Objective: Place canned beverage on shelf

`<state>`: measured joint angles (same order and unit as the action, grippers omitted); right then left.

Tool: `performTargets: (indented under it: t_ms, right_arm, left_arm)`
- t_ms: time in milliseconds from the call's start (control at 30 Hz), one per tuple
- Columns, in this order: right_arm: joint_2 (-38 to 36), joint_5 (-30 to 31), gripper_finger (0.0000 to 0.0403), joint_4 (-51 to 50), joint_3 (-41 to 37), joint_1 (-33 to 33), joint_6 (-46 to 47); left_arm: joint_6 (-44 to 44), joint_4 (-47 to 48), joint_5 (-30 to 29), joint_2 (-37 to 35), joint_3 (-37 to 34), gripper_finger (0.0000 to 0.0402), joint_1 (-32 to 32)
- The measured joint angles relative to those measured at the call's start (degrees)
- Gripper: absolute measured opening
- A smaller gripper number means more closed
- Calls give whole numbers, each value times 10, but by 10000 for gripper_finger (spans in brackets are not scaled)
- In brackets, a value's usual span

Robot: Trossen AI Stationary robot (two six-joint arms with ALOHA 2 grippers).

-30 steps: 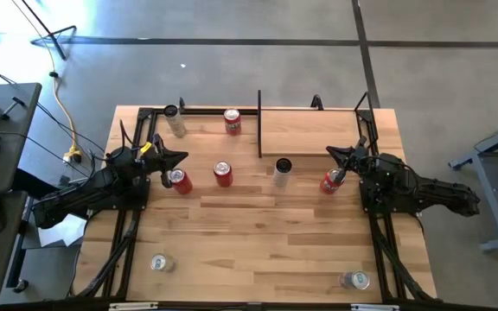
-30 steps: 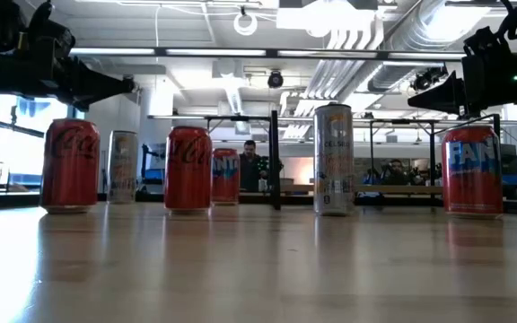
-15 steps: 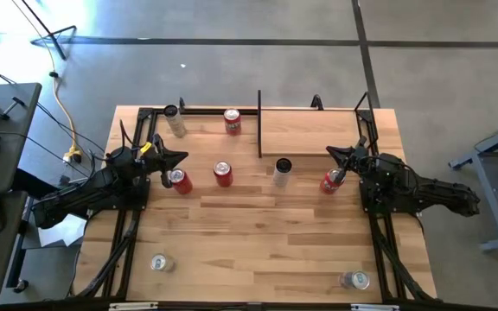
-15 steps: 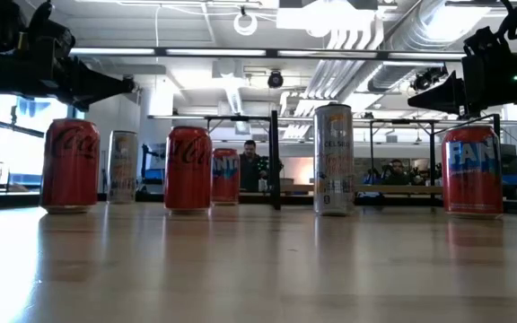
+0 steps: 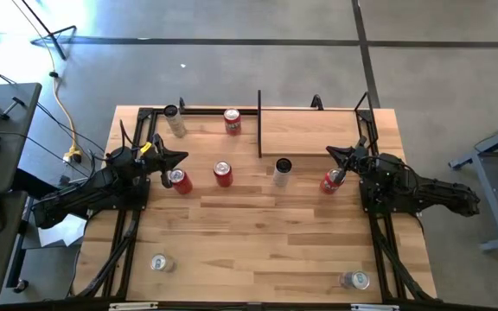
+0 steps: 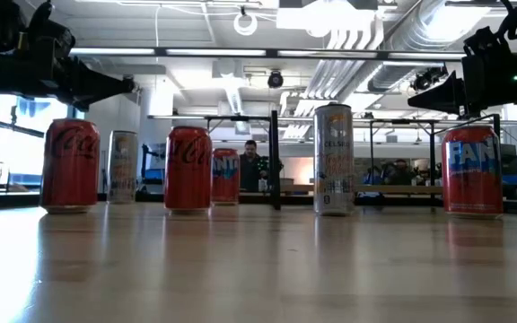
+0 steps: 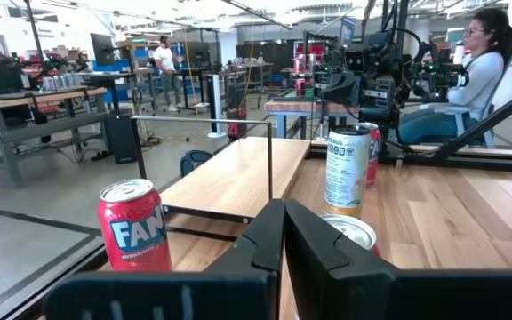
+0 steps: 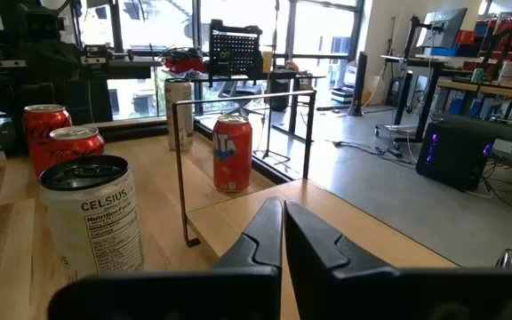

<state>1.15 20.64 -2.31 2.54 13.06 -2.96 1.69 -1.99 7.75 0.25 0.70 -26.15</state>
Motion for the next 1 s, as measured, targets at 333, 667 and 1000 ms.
performTargets:
  t_ms: [333,667,1000]
  right_arm:
    - [0,0,0,0,0,0,0]
    - [0,94,0,4,0,1,0]
    - [0,103,0,5,0,1,0]
  left_arm:
    - [0,-11,0,0,1,5,0]
    - [0,-13,-6,0,1,5,0]
    - [-1,-15,-40,1,0,5,0]
